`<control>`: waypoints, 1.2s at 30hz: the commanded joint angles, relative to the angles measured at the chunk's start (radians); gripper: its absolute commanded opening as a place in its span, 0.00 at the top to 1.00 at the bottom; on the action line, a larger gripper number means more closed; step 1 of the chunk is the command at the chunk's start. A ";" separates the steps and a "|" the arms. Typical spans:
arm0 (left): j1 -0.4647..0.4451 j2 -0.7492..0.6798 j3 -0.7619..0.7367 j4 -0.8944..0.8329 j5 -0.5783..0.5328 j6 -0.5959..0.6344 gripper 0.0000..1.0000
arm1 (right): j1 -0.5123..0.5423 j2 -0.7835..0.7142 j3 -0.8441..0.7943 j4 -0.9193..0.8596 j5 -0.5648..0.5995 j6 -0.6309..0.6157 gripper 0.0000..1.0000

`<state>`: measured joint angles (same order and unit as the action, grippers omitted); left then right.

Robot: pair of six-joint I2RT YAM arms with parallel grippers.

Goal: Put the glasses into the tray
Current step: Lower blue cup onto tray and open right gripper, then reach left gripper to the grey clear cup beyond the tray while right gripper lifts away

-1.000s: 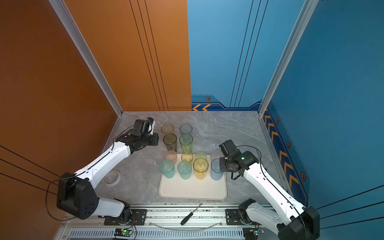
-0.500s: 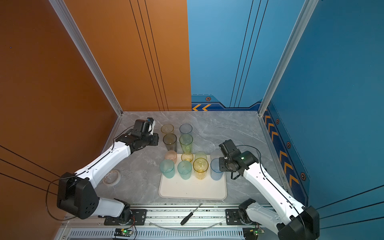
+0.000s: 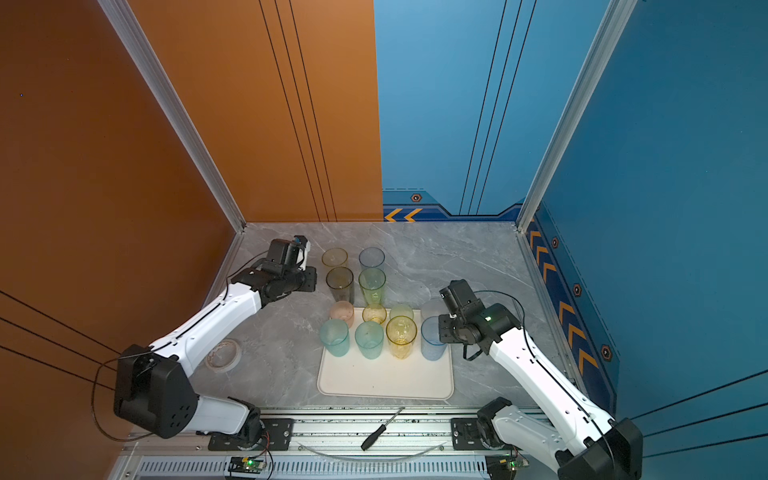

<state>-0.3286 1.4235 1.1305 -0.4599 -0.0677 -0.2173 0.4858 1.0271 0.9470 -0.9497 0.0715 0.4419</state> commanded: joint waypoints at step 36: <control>-0.088 0.217 0.289 -0.244 -0.024 0.072 0.71 | -0.103 0.037 0.240 0.040 -0.043 -0.121 0.62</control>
<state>-0.4034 1.6199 1.3808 -0.6598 -0.0612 -0.1677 0.3920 1.0737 1.1641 -0.9188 0.0444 0.3401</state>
